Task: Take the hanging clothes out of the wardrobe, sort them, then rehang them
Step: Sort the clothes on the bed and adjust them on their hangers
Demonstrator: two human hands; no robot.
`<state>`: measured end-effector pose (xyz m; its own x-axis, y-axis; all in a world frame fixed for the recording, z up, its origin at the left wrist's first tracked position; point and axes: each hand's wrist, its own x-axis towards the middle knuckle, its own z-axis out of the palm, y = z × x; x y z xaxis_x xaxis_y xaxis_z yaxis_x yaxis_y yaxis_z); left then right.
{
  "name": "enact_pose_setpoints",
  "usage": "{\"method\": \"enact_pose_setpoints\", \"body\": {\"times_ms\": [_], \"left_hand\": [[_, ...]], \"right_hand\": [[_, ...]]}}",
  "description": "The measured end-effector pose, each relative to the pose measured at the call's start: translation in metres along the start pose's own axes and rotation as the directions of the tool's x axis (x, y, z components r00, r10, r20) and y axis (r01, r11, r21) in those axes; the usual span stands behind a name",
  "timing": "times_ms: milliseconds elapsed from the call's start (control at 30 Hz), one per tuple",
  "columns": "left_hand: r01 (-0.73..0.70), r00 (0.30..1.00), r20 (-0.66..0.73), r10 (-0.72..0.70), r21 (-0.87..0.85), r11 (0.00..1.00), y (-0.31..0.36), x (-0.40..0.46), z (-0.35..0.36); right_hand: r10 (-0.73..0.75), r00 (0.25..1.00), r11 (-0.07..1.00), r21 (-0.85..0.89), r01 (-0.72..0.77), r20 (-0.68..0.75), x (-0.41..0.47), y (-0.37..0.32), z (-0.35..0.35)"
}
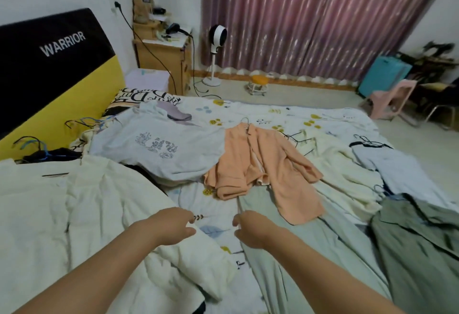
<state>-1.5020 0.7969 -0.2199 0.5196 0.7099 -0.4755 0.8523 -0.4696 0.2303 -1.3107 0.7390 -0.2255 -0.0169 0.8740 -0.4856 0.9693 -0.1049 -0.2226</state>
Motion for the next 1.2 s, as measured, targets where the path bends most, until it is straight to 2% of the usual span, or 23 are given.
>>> {"method": "enact_pose_setpoints", "body": {"times_ms": [333, 600, 767, 1033, 1100, 1167, 1200], "left_hand": [[-0.092, 0.986, 0.138, 0.094, -0.019, 0.996, 0.113, 0.030, 0.044], [-0.111, 0.988, 0.103, 0.111, -0.007, 0.994, 0.150, 0.096, 0.059], [-0.096, 0.991, 0.093, 0.097, -0.017, 0.995, 0.159, 0.160, 0.077], [-0.037, 0.993, 0.108, 0.041, -0.037, 0.999, 0.157, 0.277, 0.099], [-0.031, 0.995, 0.094, 0.034, -0.034, 0.999, 0.155, 0.309, 0.107], [-0.021, 0.997, 0.070, 0.023, -0.035, 0.999, 0.152, 0.339, 0.115], [-0.010, 0.998, 0.058, 0.013, -0.040, 0.999, 0.151, 0.355, 0.119]], "right_hand": [[0.212, 0.977, 0.976, 0.054, -0.212, 0.018, -0.060, 0.129, 0.034], [0.312, 0.950, 0.947, 0.081, -0.311, -0.001, -0.045, 0.201, 0.061], [0.348, 0.937, 0.934, 0.095, -0.345, -0.021, -0.006, 0.237, 0.070], [0.326, 0.942, 0.945, 0.065, -0.321, -0.076, 0.103, 0.279, 0.086], [0.308, 0.933, 0.952, 0.061, -0.302, -0.188, 0.136, 0.289, 0.097], [0.297, 0.938, 0.955, 0.061, -0.290, -0.179, 0.168, 0.298, 0.112], [0.295, 0.933, 0.954, 0.117, -0.276, -0.204, 0.187, 0.303, 0.120]]}}
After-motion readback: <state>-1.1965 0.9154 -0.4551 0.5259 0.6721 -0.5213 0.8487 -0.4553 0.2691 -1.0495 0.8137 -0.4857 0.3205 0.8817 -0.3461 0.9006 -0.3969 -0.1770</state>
